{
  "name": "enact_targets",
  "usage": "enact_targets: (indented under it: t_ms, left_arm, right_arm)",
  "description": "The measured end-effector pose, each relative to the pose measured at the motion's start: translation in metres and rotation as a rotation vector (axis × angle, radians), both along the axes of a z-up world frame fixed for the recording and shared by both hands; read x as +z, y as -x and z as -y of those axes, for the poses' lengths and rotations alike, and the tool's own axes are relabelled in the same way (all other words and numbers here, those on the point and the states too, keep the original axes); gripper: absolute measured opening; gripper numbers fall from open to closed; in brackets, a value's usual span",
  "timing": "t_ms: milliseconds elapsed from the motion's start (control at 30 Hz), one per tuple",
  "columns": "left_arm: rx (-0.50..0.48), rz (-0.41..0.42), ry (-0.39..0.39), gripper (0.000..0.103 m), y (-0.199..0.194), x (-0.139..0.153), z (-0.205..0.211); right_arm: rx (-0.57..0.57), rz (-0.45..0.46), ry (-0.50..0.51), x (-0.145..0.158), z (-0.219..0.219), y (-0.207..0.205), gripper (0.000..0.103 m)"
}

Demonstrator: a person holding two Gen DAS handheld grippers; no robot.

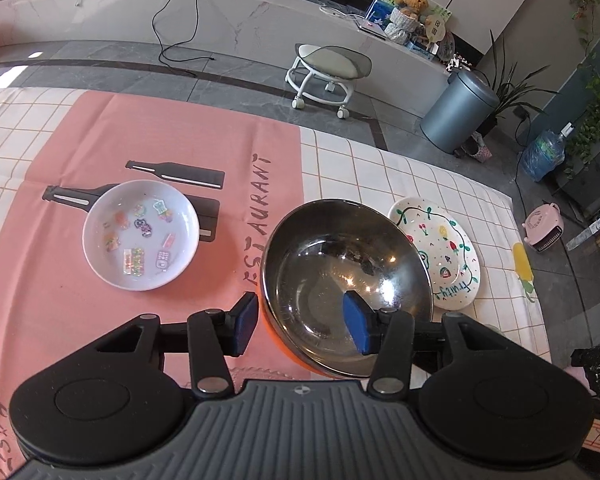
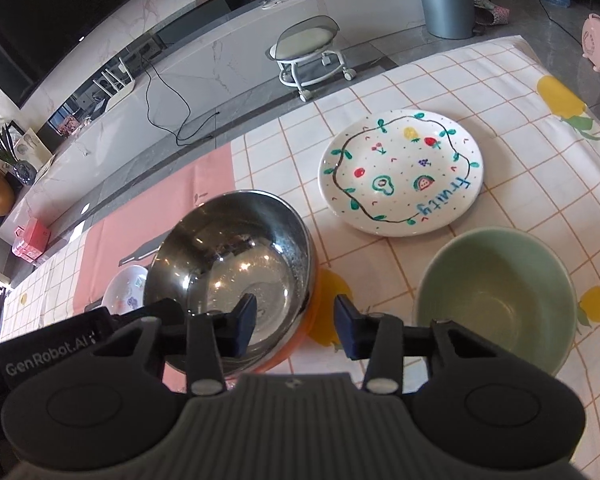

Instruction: Organize plates and bowls

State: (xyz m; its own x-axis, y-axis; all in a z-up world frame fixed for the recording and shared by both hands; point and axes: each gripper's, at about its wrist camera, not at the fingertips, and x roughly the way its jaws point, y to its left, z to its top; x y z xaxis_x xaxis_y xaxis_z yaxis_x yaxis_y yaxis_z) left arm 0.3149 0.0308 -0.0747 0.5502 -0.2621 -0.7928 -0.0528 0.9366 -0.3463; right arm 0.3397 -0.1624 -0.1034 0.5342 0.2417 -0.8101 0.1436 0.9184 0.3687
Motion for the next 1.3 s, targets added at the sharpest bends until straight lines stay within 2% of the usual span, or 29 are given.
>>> enact_targets:
  t_ms: [67,167,200,300,533,833,1300]
  left_arm:
    - [0.002,-0.001,-0.004,0.056,-0.001,-0.001,0.001]
    - [0.003,-0.012,-0.026,0.053,-0.004,-0.003,0.004]
    - [-0.001,-0.014,-0.034,0.047,-0.004,-0.004,0.004]
    - [0.007,-0.017,-0.054,0.040,-0.005,-0.005,0.005]
    - [0.033,-0.023,-0.092,0.013,-0.005,-0.008,0.002]
    - [0.054,-0.002,-0.080,0.012,0.009,0.002,-0.002]
    - [0.106,0.106,-0.079,0.012,0.072,0.055,-0.007]
  right_arm:
    - [-0.001,-0.018,-0.015,-0.005,0.002,-0.001,0.036]
    - [0.000,-0.018,-0.018,-0.007,0.001,0.000,0.031]
    - [0.000,-0.017,-0.018,-0.007,0.001,0.000,0.030]
    - [0.003,-0.011,-0.024,-0.007,-0.001,0.000,0.025]
    - [0.000,0.002,-0.007,-0.006,-0.002,0.002,0.024]
    - [-0.003,0.003,-0.044,0.002,0.003,0.011,0.023]
    - [0.052,0.137,-0.098,0.054,0.004,0.063,0.022]
